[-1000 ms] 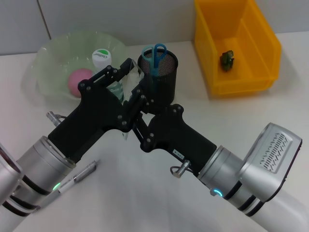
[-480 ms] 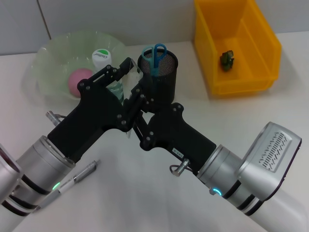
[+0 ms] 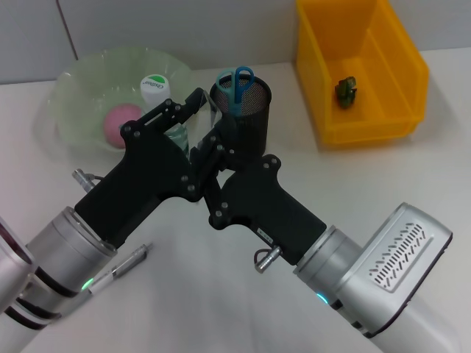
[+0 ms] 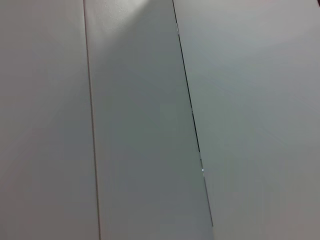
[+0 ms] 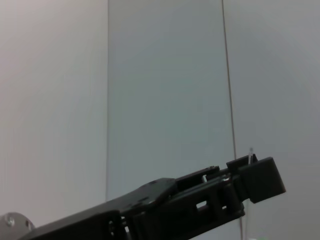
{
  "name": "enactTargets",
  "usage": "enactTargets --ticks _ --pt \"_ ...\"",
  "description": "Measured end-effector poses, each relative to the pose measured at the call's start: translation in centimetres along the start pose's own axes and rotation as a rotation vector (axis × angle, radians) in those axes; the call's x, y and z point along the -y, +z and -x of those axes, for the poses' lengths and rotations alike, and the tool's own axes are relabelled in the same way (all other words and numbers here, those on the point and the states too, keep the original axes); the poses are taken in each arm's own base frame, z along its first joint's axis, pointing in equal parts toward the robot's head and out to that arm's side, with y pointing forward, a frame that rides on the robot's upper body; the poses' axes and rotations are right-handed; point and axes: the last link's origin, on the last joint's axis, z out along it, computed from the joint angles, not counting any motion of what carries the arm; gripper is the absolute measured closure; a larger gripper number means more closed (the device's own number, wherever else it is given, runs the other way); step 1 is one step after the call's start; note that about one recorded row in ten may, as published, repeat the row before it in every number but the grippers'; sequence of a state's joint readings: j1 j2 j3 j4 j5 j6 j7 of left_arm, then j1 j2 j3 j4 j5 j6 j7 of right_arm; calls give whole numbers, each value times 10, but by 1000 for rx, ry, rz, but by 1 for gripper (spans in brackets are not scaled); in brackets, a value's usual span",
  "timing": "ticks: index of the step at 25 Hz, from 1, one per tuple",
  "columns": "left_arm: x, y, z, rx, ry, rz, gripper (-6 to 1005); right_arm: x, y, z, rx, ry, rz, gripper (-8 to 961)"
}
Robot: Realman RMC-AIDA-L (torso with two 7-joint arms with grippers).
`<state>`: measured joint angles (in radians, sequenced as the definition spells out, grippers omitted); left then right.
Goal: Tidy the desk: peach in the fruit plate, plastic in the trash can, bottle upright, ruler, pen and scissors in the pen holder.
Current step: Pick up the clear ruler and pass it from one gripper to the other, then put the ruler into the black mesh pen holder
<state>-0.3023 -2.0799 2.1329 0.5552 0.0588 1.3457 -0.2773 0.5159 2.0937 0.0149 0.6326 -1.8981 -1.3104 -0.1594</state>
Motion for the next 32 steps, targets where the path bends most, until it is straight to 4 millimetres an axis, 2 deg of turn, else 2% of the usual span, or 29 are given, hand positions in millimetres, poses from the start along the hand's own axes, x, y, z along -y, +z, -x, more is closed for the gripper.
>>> enactTargets --ticks 10,13,17,20,25,27,30,31,32 --pt "-2 0 -1 -6 0 8 603 1 0 -2 -11 -14 -5 924" --pt "-2 0 -1 -8 -3 8 440 1 -1 -2 -12 -14 -6 933" --pt "-1 -1 -3 -23 -10 4 364 3 -2 -3 -15 -18 -12 946" --pt "-1 -5 -6 -39 -29 1 325 16 -6 -2 1 -41 -57 946" --pt "15 -26 -7 -21 -130 4 323 46 -11 11 85 -74 -117 947" --pt "21 -46 4 105 -141 95 323 60 -7 16 115 -69 -114 947" --pt "21 -46 4 105 -141 95 322 75 3 24 147 -94 -87 947" --pt "21 -57 10 163 -131 136 322 79 8 27 155 -111 -79 947" --pt "21 -57 10 163 -131 136 322 82 12 29 160 -128 -72 947"
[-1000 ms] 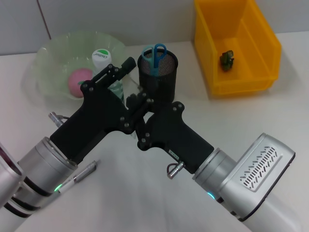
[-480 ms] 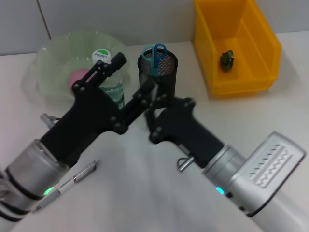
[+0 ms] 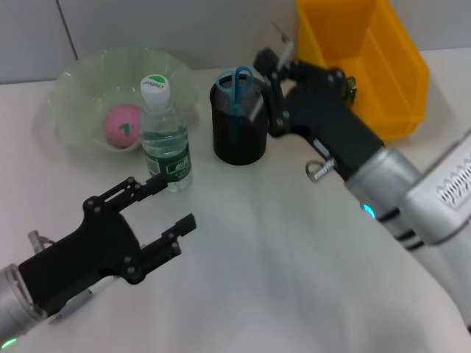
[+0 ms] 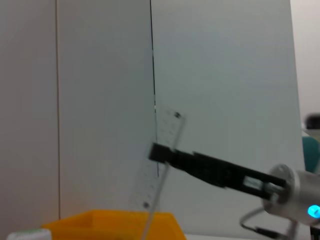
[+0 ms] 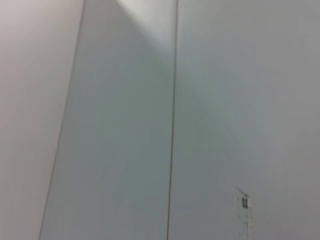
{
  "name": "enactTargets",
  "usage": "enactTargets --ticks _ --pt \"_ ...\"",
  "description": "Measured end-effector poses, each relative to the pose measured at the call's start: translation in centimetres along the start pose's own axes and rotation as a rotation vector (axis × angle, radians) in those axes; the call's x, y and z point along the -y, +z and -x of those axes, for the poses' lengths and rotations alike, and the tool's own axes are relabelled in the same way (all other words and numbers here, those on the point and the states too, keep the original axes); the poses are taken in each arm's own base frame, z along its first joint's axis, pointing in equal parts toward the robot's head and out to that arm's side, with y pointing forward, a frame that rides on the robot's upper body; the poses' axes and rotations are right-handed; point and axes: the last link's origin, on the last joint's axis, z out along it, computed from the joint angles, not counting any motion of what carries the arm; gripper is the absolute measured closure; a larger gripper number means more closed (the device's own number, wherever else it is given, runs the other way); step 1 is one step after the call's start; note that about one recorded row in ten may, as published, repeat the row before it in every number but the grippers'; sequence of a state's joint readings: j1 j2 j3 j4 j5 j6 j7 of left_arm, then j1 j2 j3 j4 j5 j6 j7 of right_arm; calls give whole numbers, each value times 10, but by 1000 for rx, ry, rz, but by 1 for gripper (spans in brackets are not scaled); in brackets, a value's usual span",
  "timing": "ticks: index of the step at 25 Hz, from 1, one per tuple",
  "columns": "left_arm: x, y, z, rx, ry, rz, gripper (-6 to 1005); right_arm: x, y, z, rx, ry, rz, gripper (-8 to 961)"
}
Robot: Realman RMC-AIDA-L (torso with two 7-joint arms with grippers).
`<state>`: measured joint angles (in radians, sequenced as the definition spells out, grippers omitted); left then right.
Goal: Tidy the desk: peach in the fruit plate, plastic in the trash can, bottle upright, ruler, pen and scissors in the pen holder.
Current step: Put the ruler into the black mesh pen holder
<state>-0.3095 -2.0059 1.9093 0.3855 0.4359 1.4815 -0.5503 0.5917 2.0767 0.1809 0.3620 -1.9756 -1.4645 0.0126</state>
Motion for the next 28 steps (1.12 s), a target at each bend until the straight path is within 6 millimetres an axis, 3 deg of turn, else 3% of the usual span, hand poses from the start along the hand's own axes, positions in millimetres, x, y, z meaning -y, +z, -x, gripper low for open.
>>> enactTargets --ticks 1,4,11,28 --pt "-6 -19 7 42 6 27 322 3 5 1 7 -17 8 947" --pt "-8 -19 7 37 0 21 327 16 24 5 20 -86 20 946" --pt "-9 -16 10 44 -5 29 336 30 35 -3 -50 -41 -36 946" --pt "-10 -13 10 45 -9 33 334 29 49 -24 -216 -12 -15 946"
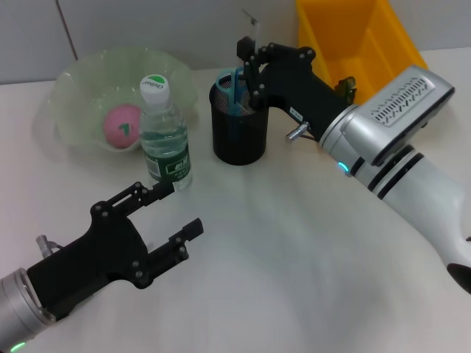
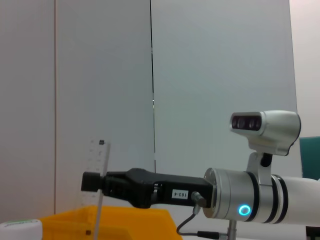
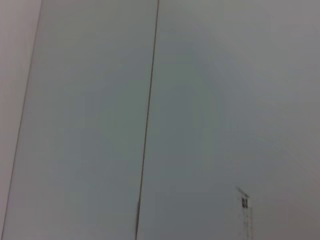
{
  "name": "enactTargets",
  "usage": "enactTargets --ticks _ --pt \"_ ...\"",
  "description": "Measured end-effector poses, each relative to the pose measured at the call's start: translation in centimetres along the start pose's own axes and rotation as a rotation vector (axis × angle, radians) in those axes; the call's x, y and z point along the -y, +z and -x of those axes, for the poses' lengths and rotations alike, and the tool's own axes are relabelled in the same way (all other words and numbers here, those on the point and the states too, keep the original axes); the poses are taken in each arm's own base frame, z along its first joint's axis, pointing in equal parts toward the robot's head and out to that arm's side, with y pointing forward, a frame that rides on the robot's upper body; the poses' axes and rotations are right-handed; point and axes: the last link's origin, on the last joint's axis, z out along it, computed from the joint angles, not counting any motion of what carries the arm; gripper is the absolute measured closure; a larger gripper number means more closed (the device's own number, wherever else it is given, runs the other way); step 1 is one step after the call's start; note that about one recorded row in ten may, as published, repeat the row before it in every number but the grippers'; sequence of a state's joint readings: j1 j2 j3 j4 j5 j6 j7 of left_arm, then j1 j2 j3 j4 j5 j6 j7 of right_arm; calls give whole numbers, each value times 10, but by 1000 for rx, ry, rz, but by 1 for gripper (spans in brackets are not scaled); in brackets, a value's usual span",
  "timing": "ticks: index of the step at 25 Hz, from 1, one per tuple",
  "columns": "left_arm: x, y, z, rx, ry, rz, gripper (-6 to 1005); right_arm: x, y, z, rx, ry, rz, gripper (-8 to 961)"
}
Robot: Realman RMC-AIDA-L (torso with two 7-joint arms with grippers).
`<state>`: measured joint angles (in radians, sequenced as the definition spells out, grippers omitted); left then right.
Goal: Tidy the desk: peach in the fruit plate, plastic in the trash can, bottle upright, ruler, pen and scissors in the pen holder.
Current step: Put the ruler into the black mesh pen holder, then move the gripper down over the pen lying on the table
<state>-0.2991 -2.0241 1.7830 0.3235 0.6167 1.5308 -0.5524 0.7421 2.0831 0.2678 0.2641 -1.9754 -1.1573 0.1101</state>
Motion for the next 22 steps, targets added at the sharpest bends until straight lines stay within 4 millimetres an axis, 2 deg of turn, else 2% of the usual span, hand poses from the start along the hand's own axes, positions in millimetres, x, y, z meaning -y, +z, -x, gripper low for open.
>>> enactTargets --ticks 5,11,17,22 --pt "-1 0 0 -3 0 3 333 -2 3 -3 -31 24 16 942" --pt "1 -2 -1 -6 2 -5 333 -3 -7 -2 6 37 4 937" --pt "1 -3 -1 -5 -2 -7 332 -2 -26 7 110 48 -2 742" --pt "2 -6 -3 -8 -5 -4 332 -1 -48 14 205 86 22 539"
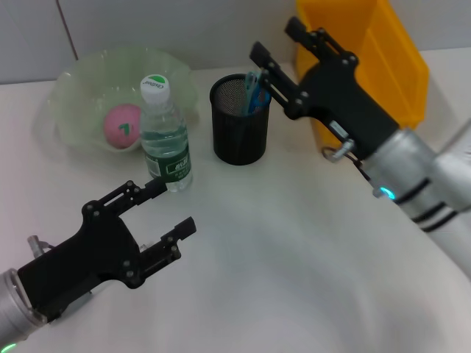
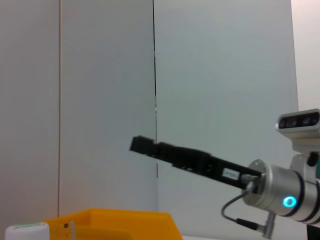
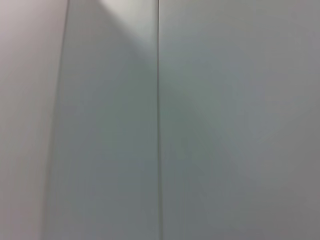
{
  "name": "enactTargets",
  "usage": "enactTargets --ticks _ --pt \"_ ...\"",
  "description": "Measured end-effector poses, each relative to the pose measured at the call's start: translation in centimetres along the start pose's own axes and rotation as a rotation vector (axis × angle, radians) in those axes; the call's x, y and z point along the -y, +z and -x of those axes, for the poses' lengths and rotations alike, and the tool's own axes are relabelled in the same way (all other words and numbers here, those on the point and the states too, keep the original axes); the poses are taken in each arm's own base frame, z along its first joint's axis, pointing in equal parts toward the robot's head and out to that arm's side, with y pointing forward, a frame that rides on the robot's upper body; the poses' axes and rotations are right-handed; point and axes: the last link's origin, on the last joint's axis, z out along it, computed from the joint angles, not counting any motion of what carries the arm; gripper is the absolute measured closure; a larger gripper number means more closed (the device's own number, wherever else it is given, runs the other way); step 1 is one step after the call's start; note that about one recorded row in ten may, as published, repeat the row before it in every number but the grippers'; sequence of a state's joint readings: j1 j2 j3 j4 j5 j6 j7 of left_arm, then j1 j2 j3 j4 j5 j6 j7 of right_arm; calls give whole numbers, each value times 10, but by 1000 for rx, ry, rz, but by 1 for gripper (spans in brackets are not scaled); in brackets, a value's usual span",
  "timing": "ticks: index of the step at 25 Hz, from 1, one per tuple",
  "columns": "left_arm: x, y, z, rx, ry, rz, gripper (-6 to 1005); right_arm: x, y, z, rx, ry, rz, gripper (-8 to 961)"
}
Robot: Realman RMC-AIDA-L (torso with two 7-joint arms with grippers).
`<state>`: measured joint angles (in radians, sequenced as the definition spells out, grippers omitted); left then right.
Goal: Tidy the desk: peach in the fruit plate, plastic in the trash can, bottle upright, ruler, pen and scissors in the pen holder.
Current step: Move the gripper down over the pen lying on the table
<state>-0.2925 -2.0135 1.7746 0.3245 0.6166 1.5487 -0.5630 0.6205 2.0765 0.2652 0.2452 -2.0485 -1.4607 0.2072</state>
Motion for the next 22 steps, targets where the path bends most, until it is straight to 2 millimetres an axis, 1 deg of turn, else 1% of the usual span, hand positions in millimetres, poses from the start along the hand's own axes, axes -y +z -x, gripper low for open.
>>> enactTargets --ticks 4,5,6,7,8,9,10,11,13,14,15,16,17,18,19,22 --pt "2 -4 -4 -9 -24 6 331 8 -23 8 19 138 96 388" --pt "4 -6 -5 -10 -45 5 331 14 -30 10 -2 173 126 351" --pt "5 -8 -6 -10 -62 7 331 19 -36 10 -39 208 165 313" --pt "8 -10 -9 -5 -87 15 331 27 -49 9 -127 230 236 294" --pt "8 -10 -9 -5 -87 15 322 27 -49 9 -127 230 236 276" --pt "9 -12 -10 3 -107 24 312 35 -63 10 -217 227 296 257" --pt "11 -14 -12 21 -141 38 303 35 -63 10 -217 227 296 239" --pt "11 -14 -12 21 -141 38 293 37 -70 10 -250 223 311 220" --pt "13 -15 -13 32 -156 43 274 41 -87 12 -312 214 342 220" --pt "15 -16 -15 66 -183 55 265 44 -100 14 -350 201 363 220" --pt "15 -16 -15 66 -183 55 250 44 -100 14 -350 201 363 220" --pt "15 -16 -15 66 -183 55 235 45 -105 15 -361 198 363 220" --pt "18 -13 -19 176 -221 68 220 46 -108 16 -369 198 360 220" --pt "16 -8 -21 261 -226 53 205 47 -111 16 -375 197 357 220" --pt "16 1 -32 367 -196 7 205 47 -113 16 -386 198 364 220" --pt "16 5 -42 458 -169 -42 207 45 -115 16 -399 200 385 220"
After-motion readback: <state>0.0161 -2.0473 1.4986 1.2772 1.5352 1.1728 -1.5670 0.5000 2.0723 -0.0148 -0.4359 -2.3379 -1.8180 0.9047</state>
